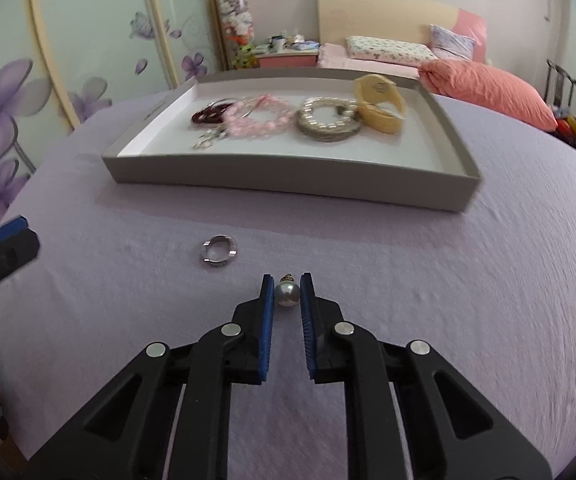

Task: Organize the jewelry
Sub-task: 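Grasp the other pearl earring with the right tool while the left tool grasps the silver ring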

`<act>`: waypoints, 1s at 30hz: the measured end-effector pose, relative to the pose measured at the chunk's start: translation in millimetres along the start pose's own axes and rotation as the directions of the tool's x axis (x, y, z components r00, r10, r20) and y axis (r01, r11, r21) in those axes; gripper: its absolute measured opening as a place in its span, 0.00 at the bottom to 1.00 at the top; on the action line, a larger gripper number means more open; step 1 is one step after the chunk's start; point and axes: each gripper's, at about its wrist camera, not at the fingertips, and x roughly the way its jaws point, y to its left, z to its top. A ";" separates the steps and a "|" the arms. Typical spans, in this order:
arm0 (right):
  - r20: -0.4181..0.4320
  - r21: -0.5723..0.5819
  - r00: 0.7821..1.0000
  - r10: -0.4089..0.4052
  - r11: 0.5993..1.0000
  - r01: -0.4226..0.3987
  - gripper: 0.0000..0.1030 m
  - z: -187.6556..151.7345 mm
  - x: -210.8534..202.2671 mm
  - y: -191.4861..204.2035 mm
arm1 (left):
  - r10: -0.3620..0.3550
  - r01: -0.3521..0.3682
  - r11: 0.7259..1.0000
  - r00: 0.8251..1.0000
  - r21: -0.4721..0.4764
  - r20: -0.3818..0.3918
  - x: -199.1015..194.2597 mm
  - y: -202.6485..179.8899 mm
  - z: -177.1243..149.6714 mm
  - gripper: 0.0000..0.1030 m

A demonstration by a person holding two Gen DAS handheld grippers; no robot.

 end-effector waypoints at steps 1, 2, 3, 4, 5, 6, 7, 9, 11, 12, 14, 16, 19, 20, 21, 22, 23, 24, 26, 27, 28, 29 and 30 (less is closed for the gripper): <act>0.012 0.022 1.000 0.001 1.000 -0.002 0.13 -0.9 -5.4 -7.1 | -0.009 0.009 1.000 1.000 0.011 -0.007 4.5 -7.7 0.8 0.91; 0.022 0.038 1.000 0.002 0.999 -0.002 0.13 -1.4 -9.4 -12.6 | -0.013 0.013 1.000 1.000 0.023 -0.014 8.8 -14.4 1.0 0.91; 0.034 0.054 0.999 0.001 0.999 -0.003 0.13 -2.2 -14.0 -18.1 | -0.014 0.014 0.999 1.000 0.035 -0.021 12.7 -19.7 1.1 0.91; 0.046 0.069 0.999 0.000 0.998 -0.003 0.13 -3.0 -18.8 -23.2 | -0.013 0.015 0.998 0.999 0.056 -0.036 19.8 -30.0 1.5 0.91; 0.059 0.087 0.998 -0.002 0.996 -0.003 0.13 -3.7 -24.0 -29.9 | -0.011 0.015 0.997 0.999 0.075 -0.050 26.4 -38.9 1.4 0.91; 0.069 0.101 0.998 -0.004 0.995 -0.003 0.13 -4.2 -28.3 -35.4 | -0.009 0.014 0.996 0.998 0.093 -0.063 32.6 -45.9 1.0 0.91; 0.075 0.109 0.997 -0.006 0.994 -0.003 0.13 -4.6 -30.8 -38.8 | -0.007 0.015 0.994 0.997 0.108 -0.072 38.0 -53.5 0.1 0.91; 0.088 0.121 0.996 -0.011 0.993 0.000 0.13 -4.8 -36.4 -46.8 | 0.012 0.002 0.989 0.996 0.147 -0.093 51.1 -71.7 -0.2 0.91; 0.097 0.128 0.995 -0.012 0.992 0.000 0.13 -4.8 -38.9 -51.5 | 0.026 -0.007 0.986 0.994 0.167 -0.111 63.1 -87.2 1.6 0.91; 0.101 0.132 0.995 -0.012 0.991 -0.002 0.13 -4.9 -39.5 -54.0 | 0.029 -0.009 0.985 0.993 0.171 -0.113 66.9 -91.7 1.9 0.88; 0.104 0.140 0.995 -0.007 0.990 -0.007 0.13 -4.9 -39.8 -57.4 | 0.042 -0.020 0.984 0.992 0.178 -0.118 75.5 -101.0 4.5 0.83; 0.106 0.147 0.994 -0.003 0.989 -0.012 0.13 -5.1 -39.4 -60.8 | 0.059 -0.036 0.984 0.990 0.177 -0.126 84.5 -106.7 7.7 0.78; 0.105 0.155 0.994 0.002 0.988 -0.018 0.13 -5.7 -37.9 -65.4 | 0.073 -0.047 0.984 0.985 0.170 -0.154 98.0 -113.3 9.3 0.67; 0.105 0.157 0.994 0.003 0.987 -0.020 0.13 -6.2 -37.8 -67.2 | 0.080 -0.052 0.984 0.984 0.169 -0.159 100.5 -114.3 9.5 0.65; 0.106 0.161 0.994 0.004 0.987 -0.021 0.13 -6.0 -37.1 -68.6 | 0.093 -0.065 0.982 0.983 0.176 -0.156 101.5 -116.4 10.3 0.63; 0.107 0.164 0.994 0.006 0.986 -0.024 0.13 -6.2 -36.7 -70.0 | 0.089 -0.061 0.983 0.984 0.175 -0.156 102.3 -117.8 10.9 0.62; 0.107 0.166 0.994 0.007 0.986 -0.025 0.13 -6.3 -36.4 -71.2 | 0.090 -0.063 0.983 0.984 0.175 -0.154 102.7 -118.4 11.8 0.60; 0.107 0.167 0.994 0.009 0.986 -0.026 0.13 -6.6 -36.4 -72.9 | 0.095 -0.068 0.982 0.984 0.175 -0.153 103.2 -118.9 11.8 0.59; 0.106 0.169 0.994 0.014 0.985 -0.032 0.13 -6.9 -35.9 -73.4 | 0.098 -0.070 0.982 0.984 0.177 -0.151 102.9 -120.1 11.9 0.52; 0.106 0.169 0.994 0.017 0.985 -0.035 0.13 -7.0 -35.4 -73.0 | 0.094 -0.067 0.982 0.984 0.177 -0.149 102.2 -120.7 10.7 0.47; 0.106 0.169 0.994 0.019 0.985 -0.037 0.13 -6.9 -35.0 -72.8 | 0.092 -0.065 0.982 0.985 0.179 -0.147 101.8 -121.5 10.6 0.45; 0.106 0.168 0.994 0.021 0.985 -0.038 0.13 -7.0 -35.2 -72.0 | 0.090 -0.063 0.981 0.985 0.181 -0.146 101.6 -122.9 10.7 0.38; 0.107 0.167 0.994 0.023 0.985 -0.040 0.13 -7.3 -35.5 -71.5 | 0.086 -0.059 0.981 0.986 0.184 -0.145 101.1 -123.7 10.7 0.33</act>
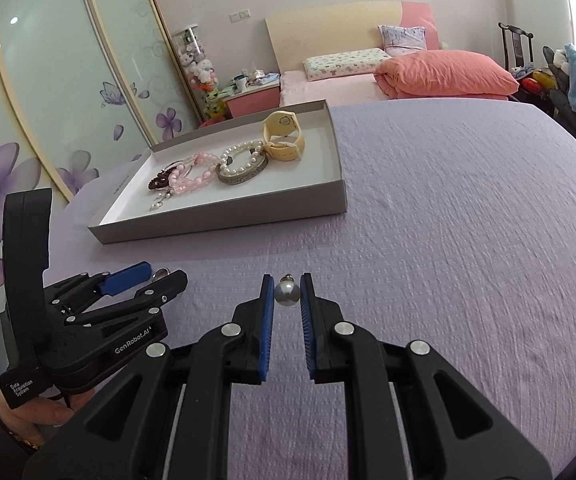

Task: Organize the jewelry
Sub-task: 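Grasp the other pearl earring with the right tool while the left tool grasps the silver ring, then carry the pearl earring and silver ring into the tray and open both tools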

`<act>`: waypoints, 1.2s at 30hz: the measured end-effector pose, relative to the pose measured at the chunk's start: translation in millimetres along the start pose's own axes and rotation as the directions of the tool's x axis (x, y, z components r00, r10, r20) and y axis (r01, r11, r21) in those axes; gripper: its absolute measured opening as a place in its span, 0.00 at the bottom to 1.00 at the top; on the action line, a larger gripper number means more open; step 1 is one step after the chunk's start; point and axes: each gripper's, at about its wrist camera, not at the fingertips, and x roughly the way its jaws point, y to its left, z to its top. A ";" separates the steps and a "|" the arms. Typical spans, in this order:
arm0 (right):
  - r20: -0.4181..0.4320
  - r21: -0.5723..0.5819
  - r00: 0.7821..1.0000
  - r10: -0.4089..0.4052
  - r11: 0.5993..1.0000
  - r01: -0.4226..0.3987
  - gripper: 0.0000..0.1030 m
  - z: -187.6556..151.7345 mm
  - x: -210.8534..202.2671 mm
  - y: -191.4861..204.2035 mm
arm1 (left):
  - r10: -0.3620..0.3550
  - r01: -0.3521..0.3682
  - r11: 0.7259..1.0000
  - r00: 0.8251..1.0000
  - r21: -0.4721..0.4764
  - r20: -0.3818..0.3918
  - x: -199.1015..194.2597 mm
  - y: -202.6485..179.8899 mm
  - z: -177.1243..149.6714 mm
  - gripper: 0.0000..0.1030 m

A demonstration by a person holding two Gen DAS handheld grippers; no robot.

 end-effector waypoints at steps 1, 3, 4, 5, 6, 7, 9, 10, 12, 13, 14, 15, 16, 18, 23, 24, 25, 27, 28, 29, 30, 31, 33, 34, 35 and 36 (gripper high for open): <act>0.000 -0.001 1.000 0.002 1.000 -0.002 0.13 0.2 0.3 1.0 | -0.002 0.002 1.000 1.000 0.002 0.001 -0.3 -0.5 0.0 0.31; 0.001 -0.002 1.000 0.004 1.000 -0.004 0.13 0.3 0.1 2.4 | -0.008 0.008 1.000 1.000 0.002 0.002 0.0 -0.6 0.5 0.21; 0.001 -0.003 1.000 0.005 1.000 -0.005 0.13 0.3 -0.1 3.6 | -0.012 0.012 1.000 1.000 0.002 0.003 0.1 0.3 0.7 0.21; 0.002 -0.005 1.000 0.007 1.000 -0.007 0.13 0.3 -0.2 3.9 | -0.015 0.015 1.000 1.000 0.000 0.003 0.1 0.2 0.7 0.21; 0.002 -0.007 1.000 0.007 1.000 -0.007 0.13 0.4 -0.4 5.1 | -0.020 0.020 1.000 1.000 -0.001 0.003 0.0 0.9 0.6 0.21; 0.003 -0.009 1.000 0.007 1.000 -0.007 0.13 0.6 -0.6 6.4 | -0.023 0.023 1.000 1.000 -0.002 0.004 -0.2 1.6 0.5 0.21; 0.005 -0.015 1.000 0.010 1.000 -0.010 0.13 1.2 -1.0 9.2 | -0.029 0.029 1.000 1.000 -0.006 0.004 -0.7 3.2 -0.2 0.21; 0.006 -0.017 1.000 0.010 1.000 -0.010 0.13 0.9 -1.4 9.6 | -0.030 0.030 0.999 1.000 -0.012 0.003 -1.4 5.4 -0.9 0.21; 0.008 -0.022 1.000 0.013 1.000 -0.013 0.13 1.6 -1.5 12.2 | -0.036 0.036 0.999 0.999 -0.023 -0.001 -3.3 10.4 -1.8 0.21; 0.007 -0.025 1.000 0.013 1.000 -0.013 0.13 2.0 -1.2 13.4 | -0.038 0.038 0.999 0.999 -0.028 -0.003 -4.7 14.2 -2.8 0.21; 0.007 -0.027 1.000 0.014 1.000 -0.013 0.13 2.7 -0.9 14.6 | -0.034 0.034 0.999 0.999 -0.036 -0.004 -5.8 18.4 -4.2 0.21; 0.006 -0.029 1.000 0.015 0.999 -0.014 0.13 3.0 -0.4 15.9 | -0.032 0.031 0.999 0.999 -0.043 -0.005 -7.1 22.7 -5.5 0.21; 0.005 -0.032 1.000 0.017 0.999 -0.016 0.13 3.2 0.7 17.6 | -0.030 0.029 0.998 1.000 -0.051 -0.005 -8.5 28.9 -6.9 0.21; 0.002 -0.037 1.000 0.020 0.999 -0.020 0.13 2.8 2.0 20.4 | -0.020 0.020 0.997 1.000 -0.070 -0.001 -12.5 41.3 -9.6 0.21; -0.009 -0.055 0.999 0.034 0.998 -0.035 0.13 4.6 8.9 33.3 | 0.005 0.000 0.992 0.999 -0.127 0.041 -29.3 76.2 -14.4 0.21; -0.010 -0.062 0.999 0.036 0.997 -0.036 0.13 5.9 10.2 36.8 | 0.005 0.001 0.990 0.999 -0.142 0.047 -32.5 83.1 -14.3 0.21; -0.009 -0.070 0.999 0.037 0.997 -0.038 0.13 7.9 11.2 40.2 | 0.005 0.004 0.988 0.998 -0.156 0.055 -36.0 90.0 -13.6 0.21; -0.002 -0.087 0.999 0.038 0.996 -0.038 0.13 13.8 12.2 46.3 | 0.013 0.000 0.984 0.997 -0.178 0.075 -42.3 99.1 -11.2 0.21; 0.008 -0.098 0.999 0.037 0.995 -0.036 0.13 18.9 12.5 50.2 | 0.018 -0.001 0.982 0.996 -0.187 0.088 -45.2 103.2 -8.3 0.21; 0.016 -0.104 0.999 0.037 0.994 -0.035 0.13 23.0 12.4 52.4 | 0.019 0.001 0.981 0.995 -0.192 0.100 -47.5 106.2 -4.5 0.21; 0.028 -0.111 0.999 0.037 0.993 -0.034 0.13 28.9 12.7 55.4 | 0.020 0.003 0.980 0.994 -0.197 0.111 -49.6 108.3 -0.9 0.21; 0.046 -0.118 0.998 0.034 0.993 -0.028 0.13 37.5 14.0 58.9 | 0.022 0.004 0.979 0.992 -0.204 0.126 -52.1 110.7 4.0 0.21; 0.072 -0.123 0.997 0.027 0.992 -0.018 0.13 50.7 17.2 63.0 | 0.024 0.009 0.977 0.988 -0.212 0.150 -55.3 112.7 13.1 0.21; 0.085 -0.126 0.996 0.020 0.992 -0.009 0.13 56.8 19.3 64.7 | 0.028 0.009 0.976 0.986 -0.218 0.166 -56.8 113.8 19.6 0.21; 0.104 -0.131 0.995 0.007 0.991 0.006 0.13 64.4 22.5 66.4 | 0.031 0.009 0.975 0.984 -0.220 0.175 -57.3 114.4 24.2 0.21; 0.118 -0.135 0.993 -0.006 0.991 0.022 0.13 72.1 27.0 67.6 | 0.034 0.009 0.975 0.982 -0.223 0.187 -57.7 114.7 30.4 0.21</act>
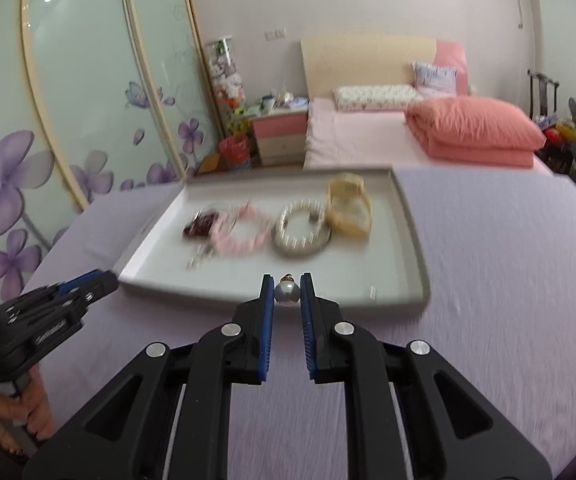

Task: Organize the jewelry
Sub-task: 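Carry the pearl earring and silver ring into the tray and open both tools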

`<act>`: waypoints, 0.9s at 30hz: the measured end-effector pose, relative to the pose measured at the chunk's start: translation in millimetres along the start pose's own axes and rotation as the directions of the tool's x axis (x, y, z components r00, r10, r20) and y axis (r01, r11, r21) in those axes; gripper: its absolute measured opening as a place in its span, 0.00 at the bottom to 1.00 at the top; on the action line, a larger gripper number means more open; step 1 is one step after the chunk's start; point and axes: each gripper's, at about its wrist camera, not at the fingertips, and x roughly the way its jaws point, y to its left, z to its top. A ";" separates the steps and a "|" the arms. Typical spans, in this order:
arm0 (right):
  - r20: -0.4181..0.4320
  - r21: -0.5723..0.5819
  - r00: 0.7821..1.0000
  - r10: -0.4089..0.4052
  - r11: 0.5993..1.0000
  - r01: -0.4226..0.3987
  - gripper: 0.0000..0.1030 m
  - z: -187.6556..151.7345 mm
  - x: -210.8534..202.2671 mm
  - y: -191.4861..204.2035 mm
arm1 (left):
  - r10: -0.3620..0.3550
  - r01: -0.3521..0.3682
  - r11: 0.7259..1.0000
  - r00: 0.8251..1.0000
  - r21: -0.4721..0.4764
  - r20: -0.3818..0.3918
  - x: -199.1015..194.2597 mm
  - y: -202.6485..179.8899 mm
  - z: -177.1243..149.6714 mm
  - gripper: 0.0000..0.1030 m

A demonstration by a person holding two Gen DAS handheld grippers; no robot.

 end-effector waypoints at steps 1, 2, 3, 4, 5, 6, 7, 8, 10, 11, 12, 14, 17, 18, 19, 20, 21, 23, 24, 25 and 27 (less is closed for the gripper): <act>0.008 0.003 1.000 -0.014 1.000 0.014 0.13 6.7 6.4 -0.9 | 0.000 0.000 1.000 1.000 0.001 0.009 1.3 -1.9 5.5 0.21; 0.009 0.011 1.000 -0.015 1.000 0.015 0.13 12.2 12.8 -1.9 | 0.002 -0.002 1.000 1.000 0.001 0.015 3.0 -3.9 9.3 0.21; 0.008 0.023 1.000 -0.016 1.000 0.016 0.13 16.3 18.7 -3.3 | 0.002 -0.002 1.000 1.000 0.001 0.020 5.3 -5.9 13.4 0.21; 0.006 0.039 1.000 -0.018 0.999 0.018 0.13 21.6 27.3 -5.4 | 0.000 0.000 1.000 1.000 -0.003 0.023 9.4 -8.2 19.1 0.21; 0.005 0.046 1.000 -0.020 0.999 0.019 0.13 24.2 33.1 -6.5 | -0.003 0.004 1.000 1.000 -0.009 0.021 13.6 -9.4 23.0 0.21; 0.008 0.049 1.000 -0.023 0.999 0.023 0.13 26.0 37.7 -7.9 | -0.007 0.007 1.000 1.000 -0.016 0.019 17.5 -10.6 26.3 0.21; 0.013 0.051 0.999 -0.033 0.998 0.033 0.13 27.4 43.0 -8.9 | -0.013 0.014 1.000 1.000 -0.026 0.018 22.3 -12.1 30.4 0.21; 0.022 0.054 0.999 -0.038 0.998 0.037 0.13 27.5 46.9 -10.7 | -0.016 0.017 0.999 1.000 -0.031 0.018 25.9 -12.8 32.9 0.21; 0.048 0.063 0.998 -0.035 0.998 0.032 0.13 23.1 51.3 -13.9 | -0.026 0.027 0.999 0.999 -0.040 0.028 32.1 -14.9 37.6 0.21; 0.055 0.065 0.998 -0.034 0.997 0.030 0.13 20.9 53.2 -15.5 | -0.023 0.024 0.999 0.999 -0.039 0.033 35.0 -16.3 39.1 0.21; 0.059 0.066 0.998 -0.029 0.998 0.025 0.13 18.1 56.5 -17.1 | -0.020 0.022 0.999 0.999 -0.036 0.039 37.2 -18.4 38.2 0.21; 0.041 0.068 0.999 -0.013 0.998 0.010 0.13 15.3 64.1 -18.9 | -0.027 0.029 0.999 0.999 -0.027 0.045 43.3 -21.3 37.8 0.21; 0.033 0.072 0.999 0.000 0.997 -0.002 0.13 14.1 67.5 -21.4 | -0.041 0.041 0.999 0.997 0.000 0.062 51.8 -24.8 35.5 0.21; 0.033 0.071 0.999 -0.003 0.998 0.001 0.13 15.7 68.0 -20.0 | -0.043 0.042 0.999 0.997 0.012 0.059 54.8 -25.9 35.2 0.21; 0.035 0.072 0.999 -0.006 0.997 0.003 0.13 15.7 68.2 -21.6 | -0.053 0.052 0.998 0.997 0.018 0.058 57.1 -27.0 34.8 0.21; 0.035 0.077 0.999 -0.006 0.997 0.003 0.13 16.9 68.8 -22.7 | -0.058 0.057 0.998 0.997 0.020 0.058 58.6 -27.5 34.6 0.21; 0.035 0.084 0.999 -0.004 0.996 0.001 0.13 16.8 69.3 -24.4 | -0.058 0.057 0.998 0.997 0.022 0.056 60.3 -28.0 34.6 0.21; 0.034 0.096 0.999 -0.002 0.995 -0.002 0.13 16.7 71.5 -27.0 | -0.065 0.064 0.998 0.996 0.026 0.058 62.2 -27.5 33.6 0.21; 0.031 0.099 1.000 -0.003 0.995 0.000 0.13 16.3 72.8 -27.4 | -0.063 0.061 0.998 0.996 0.026 0.060 62.4 -26.6 33.1 0.21; 0.032 0.100 0.999 -0.003 0.995 0.000 0.13 15.8 73.7 -27.7 | -0.065 0.064 0.998 0.996 0.026 0.062 62.1 -26.3 31.9 0.21; 0.034 0.094 0.999 -0.002 0.996 -0.001 0.13 15.2 73.2 -27.1 | -0.080 0.078 0.997 0.994 0.022 0.076 60.4 -25.9 30.8 0.21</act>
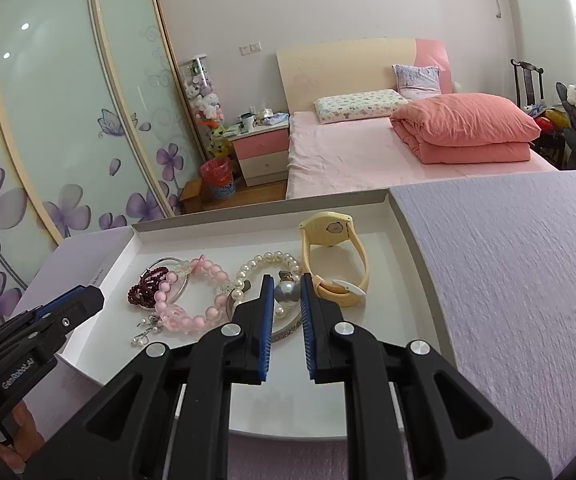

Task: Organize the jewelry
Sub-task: 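Carry the pearl earring and silver ring into the tray and open both tools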

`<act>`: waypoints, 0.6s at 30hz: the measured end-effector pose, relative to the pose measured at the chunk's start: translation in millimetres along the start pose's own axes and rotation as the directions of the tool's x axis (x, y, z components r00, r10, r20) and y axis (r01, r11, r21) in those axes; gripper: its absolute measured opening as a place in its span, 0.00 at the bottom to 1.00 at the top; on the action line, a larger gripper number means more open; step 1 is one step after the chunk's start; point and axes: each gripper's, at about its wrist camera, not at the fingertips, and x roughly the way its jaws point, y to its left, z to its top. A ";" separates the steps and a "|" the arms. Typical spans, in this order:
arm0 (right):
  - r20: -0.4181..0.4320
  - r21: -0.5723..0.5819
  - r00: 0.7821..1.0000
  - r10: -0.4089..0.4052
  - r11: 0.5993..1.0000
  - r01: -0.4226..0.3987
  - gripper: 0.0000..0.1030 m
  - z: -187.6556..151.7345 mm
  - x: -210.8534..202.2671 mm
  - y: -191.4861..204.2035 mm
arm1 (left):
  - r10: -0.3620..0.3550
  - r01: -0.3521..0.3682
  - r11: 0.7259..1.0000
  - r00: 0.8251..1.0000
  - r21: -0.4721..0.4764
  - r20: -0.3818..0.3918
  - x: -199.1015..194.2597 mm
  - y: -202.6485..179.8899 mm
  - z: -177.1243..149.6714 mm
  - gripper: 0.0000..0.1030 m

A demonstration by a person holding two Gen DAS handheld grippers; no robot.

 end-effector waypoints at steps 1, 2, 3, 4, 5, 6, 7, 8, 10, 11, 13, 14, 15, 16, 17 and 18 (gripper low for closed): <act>0.003 -0.002 1.000 0.000 1.000 0.000 0.13 -0.5 0.3 0.6 | -0.004 0.004 1.000 1.000 0.001 0.006 -1.0 -0.2 -0.3 0.21; 0.004 0.000 1.000 0.001 1.000 -0.001 0.13 -0.9 0.1 0.4 | -0.006 0.006 1.000 1.000 0.003 0.010 -1.9 1.2 -0.1 0.21; 0.005 0.000 1.000 0.000 1.000 0.000 0.13 -1.0 -0.4 0.3 | -0.008 0.008 1.000 1.000 0.004 0.013 -2.5 1.3 -0.5 0.21; 0.010 0.001 1.000 -0.004 1.000 0.004 0.14 -1.6 -0.5 0.3 | -0.008 0.008 1.000 1.000 0.003 0.016 -3.3 1.2 -0.8 0.21; 0.010 0.000 1.000 -0.003 1.000 0.003 0.14 -1.3 -0.5 0.2 | -0.009 0.009 1.000 1.000 -0.002 0.018 -3.7 2.7 -1.0 0.21; 0.006 0.001 1.000 0.001 1.000 -0.001 0.14 -1.4 0.1 0.1 | -0.013 0.013 1.000 1.000 -0.010 0.020 -3.9 4.7 -1.5 0.21; 0.002 0.005 1.000 0.001 1.000 -0.002 0.15 -1.8 0.1 -0.3 | -0.014 0.014 1.000 1.000 -0.013 0.020 -3.4 5.3 -1.2 0.21; 0.001 0.009 1.000 0.003 1.000 -0.003 0.23 -2.1 0.1 -1.2 | -0.014 0.014 1.000 1.000 -0.018 0.019 -3.2 7.0 -1.7 0.21; 0.009 0.015 1.000 0.004 1.000 -0.004 0.46 -2.9 -2.3 -2.8 | -0.017 0.017 1.000 1.000 -0.023 0.016 -2.4 8.5 -2.6 0.21; 0.016 0.014 1.000 0.003 1.000 -0.003 0.50 -2.9 -3.8 -2.5 | -0.019 0.019 1.000 1.000 -0.023 0.015 -1.8 8.7 -3.1 0.21; 0.028 0.009 1.000 0.002 1.000 -0.002 0.50 -2.6 -7.9 -1.5 | -0.020 0.021 1.000 1.000 -0.020 0.014 -1.1 8.0 -3.6 0.21; 0.031 0.011 1.000 0.002 1.000 -0.002 0.50 -2.4 -8.9 -1.8 | -0.024 0.024 1.000 1.000 -0.018 0.015 -1.3 7.6 -4.1 0.21; 0.031 0.013 1.000 0.002 1.000 -0.003 0.50 -2.3 -9.3 -2.6 | -0.025 0.026 1.000 1.000 -0.017 0.015 -1.6 7.1 -4.0 0.21; 0.029 0.013 1.000 0.002 1.000 -0.003 0.50 -2.4 -9.2 -2.8 | -0.026 0.026 1.000 1.000 -0.015 0.015 -1.5 6.6 -4.5 0.21; 0.026 0.013 1.000 0.000 1.000 -0.001 0.51 -2.3 -8.3 -3.1 | -0.026 0.026 1.000 1.000 -0.013 0.015 -1.5 6.4 -4.7 0.21; 0.023 0.012 1.000 -0.005 1.000 0.005 0.52 -2.4 -7.6 -3.1 | -0.027 0.028 1.000 1.000 -0.013 0.014 -1.0 6.4 -4.7 0.21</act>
